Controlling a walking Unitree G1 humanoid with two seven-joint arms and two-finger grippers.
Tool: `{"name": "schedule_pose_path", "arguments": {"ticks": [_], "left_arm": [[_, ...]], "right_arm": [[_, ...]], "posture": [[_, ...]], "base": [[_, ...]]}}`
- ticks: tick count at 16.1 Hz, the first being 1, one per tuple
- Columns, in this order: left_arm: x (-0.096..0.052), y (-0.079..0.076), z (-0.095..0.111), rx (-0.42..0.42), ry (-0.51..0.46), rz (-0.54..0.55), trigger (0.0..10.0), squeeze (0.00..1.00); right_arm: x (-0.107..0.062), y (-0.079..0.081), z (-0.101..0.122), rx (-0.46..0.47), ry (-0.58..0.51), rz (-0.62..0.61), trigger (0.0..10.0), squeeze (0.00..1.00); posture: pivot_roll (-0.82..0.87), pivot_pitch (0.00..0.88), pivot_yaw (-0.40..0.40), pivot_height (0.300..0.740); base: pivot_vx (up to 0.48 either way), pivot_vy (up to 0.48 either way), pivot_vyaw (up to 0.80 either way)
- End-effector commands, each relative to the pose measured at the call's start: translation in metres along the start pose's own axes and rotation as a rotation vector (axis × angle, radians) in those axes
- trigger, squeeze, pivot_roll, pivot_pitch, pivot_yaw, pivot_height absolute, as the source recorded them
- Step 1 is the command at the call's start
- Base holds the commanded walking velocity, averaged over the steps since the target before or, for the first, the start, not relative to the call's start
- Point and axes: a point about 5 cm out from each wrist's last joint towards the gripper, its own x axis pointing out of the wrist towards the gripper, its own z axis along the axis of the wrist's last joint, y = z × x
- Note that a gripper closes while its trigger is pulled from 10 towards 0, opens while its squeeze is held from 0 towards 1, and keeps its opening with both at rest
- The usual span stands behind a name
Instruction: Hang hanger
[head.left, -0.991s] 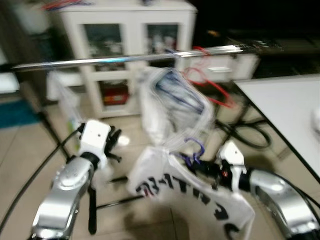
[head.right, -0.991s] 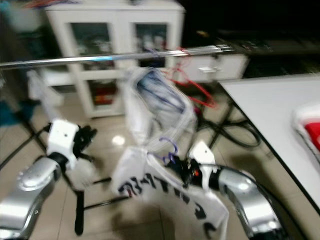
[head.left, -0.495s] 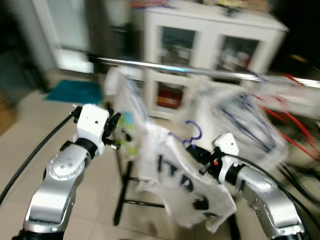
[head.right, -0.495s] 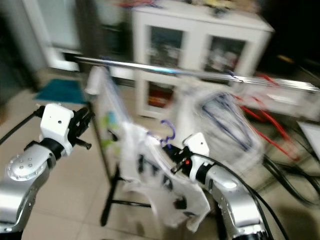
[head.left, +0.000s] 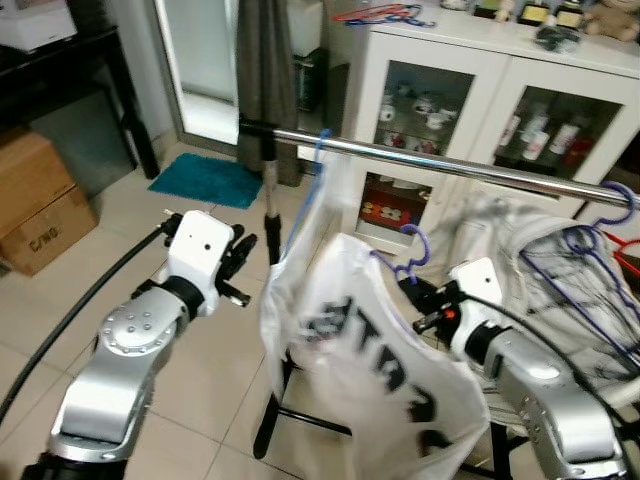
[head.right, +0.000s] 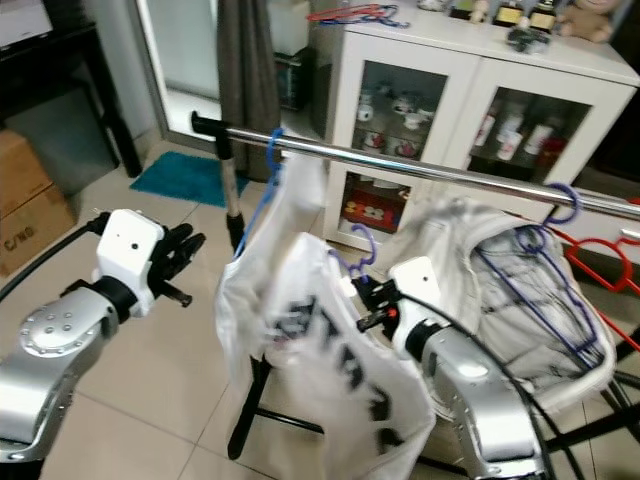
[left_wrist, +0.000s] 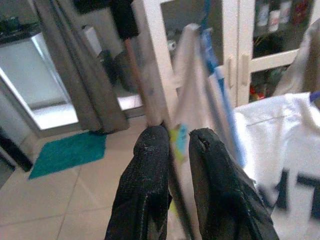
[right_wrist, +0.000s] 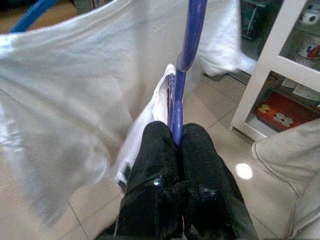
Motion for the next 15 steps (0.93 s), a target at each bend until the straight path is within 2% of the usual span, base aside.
{"name": "schedule_pose_path", "arguments": {"ticks": [1, 2, 3, 4, 5, 7, 9, 10, 11, 14, 15], "left_arm": [[0.001, 0.000, 0.002, 0.003, -0.006, -0.011, 10.0, 0.00], [0.002, 0.001, 0.003, 0.002, -0.011, -0.011, 10.0, 0.00], [0.003, 0.002, 0.005, -0.003, -0.020, -0.015, 10.0, 0.00], [0.005, 0.001, 0.010, -0.006, -0.038, -0.027, 10.0, 0.00], [0.005, 0.000, 0.013, -0.015, -0.054, -0.049, 10.0, 0.00], [0.006, -0.005, 0.018, -0.019, -0.081, -0.096, 10.0, 0.00], [0.006, -0.015, 0.023, -0.039, -0.117, -0.198, 10.0, 0.00], [0.006, -0.018, 0.024, -0.040, -0.123, -0.228, 10.0, 0.00], [0.008, -0.027, 0.026, -0.023, -0.118, -0.318, 10.0, 0.00], [0.008, -0.032, 0.024, -0.020, -0.097, -0.387, 10.0, 0.00], [0.007, -0.032, 0.023, -0.023, -0.085, -0.401, 10.0, 0.00]], "right_arm": [[-0.002, -0.008, 0.010, -0.021, -0.019, -0.044, 10.0, 0.00], [-0.001, -0.016, 0.015, -0.007, -0.029, -0.100, 10.0, 0.00], [0.000, -0.020, 0.025, 0.006, -0.080, -0.141, 10.0, 0.00], [0.001, -0.027, 0.043, 0.006, -0.181, -0.214, 10.0, 0.00], [0.003, -0.032, 0.051, 0.013, -0.217, -0.264, 10.0, 0.00], [0.009, -0.038, 0.058, 0.043, -0.231, -0.330, 10.0, 0.00], [0.021, -0.047, 0.060, 0.076, -0.177, -0.420, 10.0, 0.00], [0.025, -0.048, 0.062, 0.089, -0.173, -0.425, 10.0, 0.00], [0.043, -0.054, 0.070, 0.077, -0.130, -0.441, 10.0, 0.00], [0.058, -0.062, 0.073, 0.060, -0.028, -0.461, 10.0, 0.00], [0.060, -0.063, 0.071, 0.095, 0.014, -0.459, 10.0, 0.00]], "posture": [[0.11, 0.000, -0.030, 0.740], [0.11, 0.000, -0.035, 0.740], [0.11, 0.000, -0.037, 0.740], [0.11, 0.000, -0.041, 0.740], [0.11, 0.000, -0.044, 0.740], [0.11, 0.000, -0.047, 0.740], [0.11, 0.000, -0.052, 0.740], [0.11, 0.000, -0.052, 0.740], [0.11, 0.000, -0.053, 0.740], [0.11, 0.000, -0.056, 0.740], [0.12, 0.000, -0.060, 0.740]], "base": [[0.000, 0.000, 0.00], [0.000, 0.000, 0.00], [0.000, 0.000, 0.00], [0.000, 0.000, 0.00], [0.000, 0.000, 0.00], [0.000, 0.000, 0.00], [0.000, 0.000, 0.00], [0.000, 0.000, 0.00], [0.000, 0.000, 0.00], [0.000, 0.000, 0.00], [0.000, 0.000, 0.00]]}}
